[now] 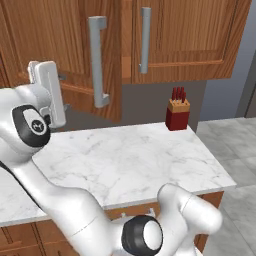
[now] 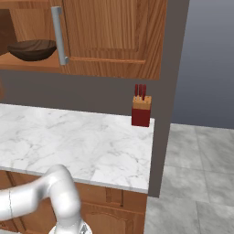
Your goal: Open the cabinet. Pick the bowls from the counter and place them in the cabinet. Then close the cabinet.
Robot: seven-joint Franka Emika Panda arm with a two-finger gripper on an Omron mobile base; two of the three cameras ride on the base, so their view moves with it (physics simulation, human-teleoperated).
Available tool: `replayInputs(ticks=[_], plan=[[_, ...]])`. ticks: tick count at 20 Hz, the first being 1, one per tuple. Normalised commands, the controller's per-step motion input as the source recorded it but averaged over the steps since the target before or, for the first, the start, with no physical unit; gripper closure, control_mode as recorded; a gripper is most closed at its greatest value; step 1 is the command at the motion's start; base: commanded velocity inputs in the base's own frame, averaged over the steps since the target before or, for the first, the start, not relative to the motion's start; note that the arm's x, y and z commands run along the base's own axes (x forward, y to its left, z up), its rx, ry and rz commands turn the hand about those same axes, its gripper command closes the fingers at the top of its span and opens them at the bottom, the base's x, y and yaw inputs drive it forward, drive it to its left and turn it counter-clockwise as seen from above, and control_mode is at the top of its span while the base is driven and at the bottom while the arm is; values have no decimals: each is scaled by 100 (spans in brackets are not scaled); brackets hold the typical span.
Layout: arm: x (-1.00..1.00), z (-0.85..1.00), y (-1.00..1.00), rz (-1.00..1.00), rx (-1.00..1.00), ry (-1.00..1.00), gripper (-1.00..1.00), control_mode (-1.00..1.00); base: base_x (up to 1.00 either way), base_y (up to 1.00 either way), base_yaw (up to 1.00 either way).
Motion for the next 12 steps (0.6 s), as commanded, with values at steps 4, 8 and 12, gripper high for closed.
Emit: replayInputs(ticks=[4, 8, 12], plan=[[100, -81, -17, 34, 9, -45, -100, -100, 0, 0, 0], [100, -10, -50, 31, 29, -10, -100, -100, 0, 0, 0], [100, 0, -55, 33, 33, -4, -100, -100, 0, 0, 0]])
